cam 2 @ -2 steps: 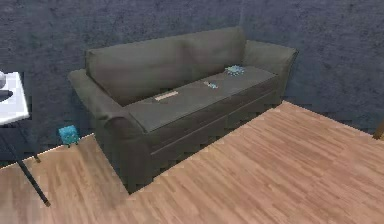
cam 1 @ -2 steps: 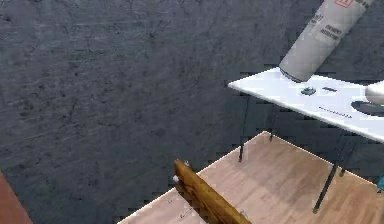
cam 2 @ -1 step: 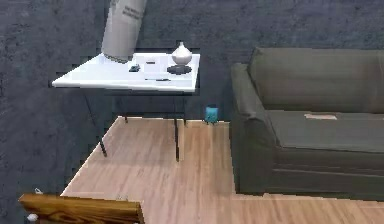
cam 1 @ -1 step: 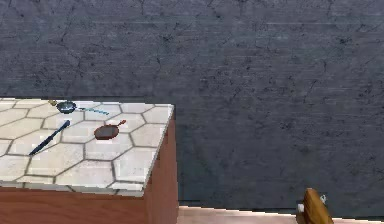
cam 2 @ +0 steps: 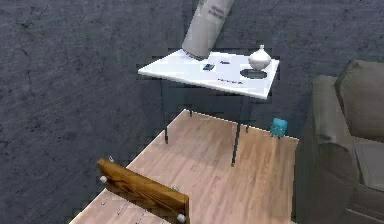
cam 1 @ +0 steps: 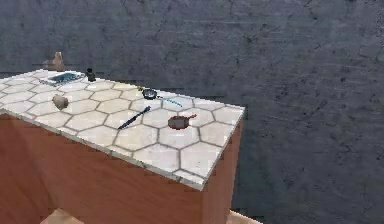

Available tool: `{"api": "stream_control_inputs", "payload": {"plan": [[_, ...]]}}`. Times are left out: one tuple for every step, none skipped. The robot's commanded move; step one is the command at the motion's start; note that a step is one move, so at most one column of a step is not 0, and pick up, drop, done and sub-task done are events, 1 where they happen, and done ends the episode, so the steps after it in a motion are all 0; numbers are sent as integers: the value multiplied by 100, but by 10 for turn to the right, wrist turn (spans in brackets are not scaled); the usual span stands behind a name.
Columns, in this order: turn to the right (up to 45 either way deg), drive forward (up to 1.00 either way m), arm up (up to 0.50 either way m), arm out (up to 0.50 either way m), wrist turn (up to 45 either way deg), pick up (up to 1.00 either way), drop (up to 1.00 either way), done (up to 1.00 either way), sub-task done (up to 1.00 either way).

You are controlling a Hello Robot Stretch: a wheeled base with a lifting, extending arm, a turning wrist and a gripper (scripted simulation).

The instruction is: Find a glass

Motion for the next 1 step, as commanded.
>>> {"api": "stream_control_inputs", "payload": {"plan": [[0,0,0,0,0,0,0,100,0]]}}
